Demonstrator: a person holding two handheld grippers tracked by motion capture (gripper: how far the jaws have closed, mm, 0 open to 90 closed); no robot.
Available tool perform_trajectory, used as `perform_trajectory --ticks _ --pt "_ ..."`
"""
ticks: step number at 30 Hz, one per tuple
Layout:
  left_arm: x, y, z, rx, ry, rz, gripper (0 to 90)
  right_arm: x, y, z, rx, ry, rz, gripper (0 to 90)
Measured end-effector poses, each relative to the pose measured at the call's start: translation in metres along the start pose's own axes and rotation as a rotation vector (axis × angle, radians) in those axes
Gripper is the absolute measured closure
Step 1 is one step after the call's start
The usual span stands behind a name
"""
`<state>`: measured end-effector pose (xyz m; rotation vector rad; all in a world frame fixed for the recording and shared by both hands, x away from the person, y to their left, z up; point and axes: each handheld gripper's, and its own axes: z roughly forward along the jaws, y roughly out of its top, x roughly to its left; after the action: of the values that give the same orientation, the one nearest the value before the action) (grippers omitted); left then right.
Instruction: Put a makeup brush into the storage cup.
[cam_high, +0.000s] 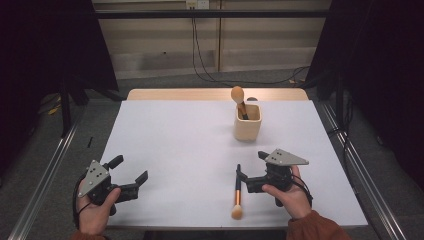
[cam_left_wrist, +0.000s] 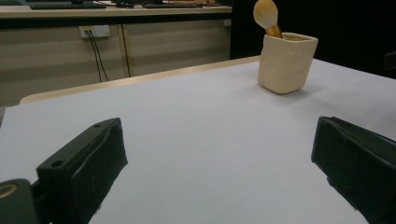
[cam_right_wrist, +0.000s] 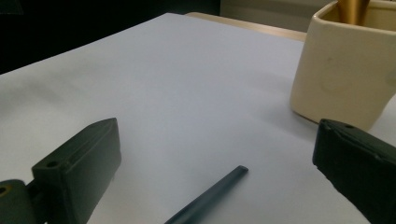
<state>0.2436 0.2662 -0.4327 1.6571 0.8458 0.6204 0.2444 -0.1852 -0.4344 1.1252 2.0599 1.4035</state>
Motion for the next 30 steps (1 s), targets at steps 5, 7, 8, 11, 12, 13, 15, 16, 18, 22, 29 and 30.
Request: perform_trajectory --ticks 5,7,8,11,12,13,15,16,18,22,29,30 --pt "0.001 0.000 0.001 -0.002 0.000 0.000 2.9 0.000 0.002 0.007 0.050 0.015 0.002 1.7" --pt "0.001 0.000 0.001 -0.002 0.000 -0.001 2.9 0.000 0.003 0.009 0.055 0.019 0.008 1.7" --pt "0.001 0.000 0.001 0.002 0.001 0.002 2.9 0.000 0.003 0.009 0.060 0.019 0.012 1.7" --pt "0.001 0.000 0.000 0.001 0.003 0.004 2.9 0.000 0.002 0.011 0.086 0.023 0.022 1.9" --pt "0.001 0.000 0.000 0.001 0.002 0.004 2.9 0.000 0.002 0.011 0.106 0.028 0.024 1.8" --pt "0.001 0.000 0.001 0.000 0.001 0.003 2.9 0.000 0.002 0.012 0.118 0.032 0.031 1.9" --pt "0.001 0.000 0.001 0.003 0.004 0.002 2.9 0.000 0.002 0.013 0.136 0.028 0.038 2.0" --pt "0.001 0.000 0.001 0.001 0.003 0.000 2.9 0.000 0.003 0.014 0.144 0.030 0.045 2.0" --pt "0.001 0.000 0.001 0.004 0.002 0.004 2.9 0.000 0.004 0.016 0.167 0.029 0.054 2.4" --pt "0.001 0.000 0.001 0.003 0.001 0.006 2.9 0.001 0.008 0.022 0.204 0.032 0.067 3.1" --pt "0.000 0.000 0.002 0.002 -0.004 0.009 2.9 0.004 0.010 0.028 0.288 0.018 0.073 3.7" --pt "0.000 0.000 0.002 0.001 -0.007 0.005 2.9 0.004 0.010 0.028 0.297 0.016 0.072 3.7"
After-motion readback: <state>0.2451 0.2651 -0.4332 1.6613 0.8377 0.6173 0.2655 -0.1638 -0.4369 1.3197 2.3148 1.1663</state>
